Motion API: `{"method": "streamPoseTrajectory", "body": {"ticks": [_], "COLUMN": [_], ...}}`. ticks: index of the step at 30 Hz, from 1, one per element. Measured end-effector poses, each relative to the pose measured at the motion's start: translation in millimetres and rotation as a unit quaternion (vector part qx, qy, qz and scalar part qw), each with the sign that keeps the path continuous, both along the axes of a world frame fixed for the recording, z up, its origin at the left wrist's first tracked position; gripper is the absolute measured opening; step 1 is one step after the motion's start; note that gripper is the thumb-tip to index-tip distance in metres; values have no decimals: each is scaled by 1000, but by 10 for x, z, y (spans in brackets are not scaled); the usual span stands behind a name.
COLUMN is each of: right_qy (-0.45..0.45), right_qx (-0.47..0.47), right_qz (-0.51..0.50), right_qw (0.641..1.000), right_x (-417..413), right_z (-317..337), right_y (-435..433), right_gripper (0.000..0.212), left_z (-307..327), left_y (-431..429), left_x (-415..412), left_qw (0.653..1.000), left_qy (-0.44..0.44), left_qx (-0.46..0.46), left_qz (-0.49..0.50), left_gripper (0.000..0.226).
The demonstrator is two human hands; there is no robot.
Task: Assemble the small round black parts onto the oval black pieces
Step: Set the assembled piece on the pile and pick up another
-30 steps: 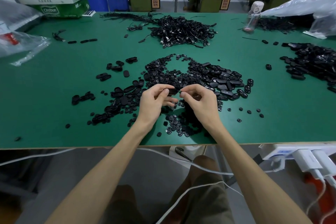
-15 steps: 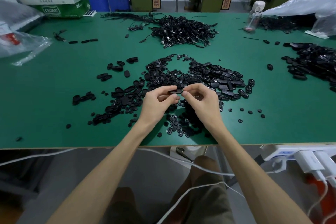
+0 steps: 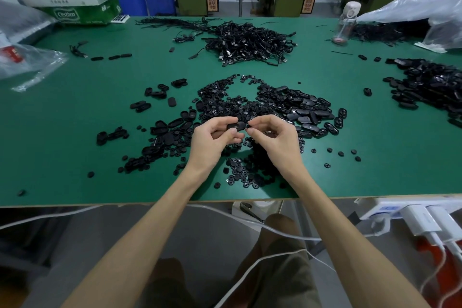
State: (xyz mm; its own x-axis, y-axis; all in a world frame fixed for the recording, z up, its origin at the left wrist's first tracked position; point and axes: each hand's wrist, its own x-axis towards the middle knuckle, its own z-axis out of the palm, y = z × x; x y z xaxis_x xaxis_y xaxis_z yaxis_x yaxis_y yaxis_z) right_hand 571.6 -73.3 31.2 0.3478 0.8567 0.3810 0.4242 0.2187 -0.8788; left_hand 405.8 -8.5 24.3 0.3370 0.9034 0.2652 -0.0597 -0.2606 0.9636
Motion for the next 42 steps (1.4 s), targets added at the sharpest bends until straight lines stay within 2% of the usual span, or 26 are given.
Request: {"method": "streamPoseTrajectory", "body": {"ticks": [5,29,32,42], "right_qy": [18,11,8,-1], "right_qx": [7,3,4,-12], "right_qz": [4,6,6,-4], "right_qw": [1000,1000,1000,1000], "right_x": [5,3,-3,-20], "right_z": [4,-37,-46,-56], "right_y": [-9,22,27,33], "right_gripper": [18,10,4,7], "left_z": [7,-39,-37,-20], "left_y": [-6,26,29,9], "left_x": [-4,-4,-11,-8], "left_qw": [1000,1000,1000,1000], "left_qy": [1,11,13,-7], "left_qx": [-4,-11,-11,-17], "left_qz": [-3,-13,-15,-6], "left_gripper": [26,27,27,29]}}
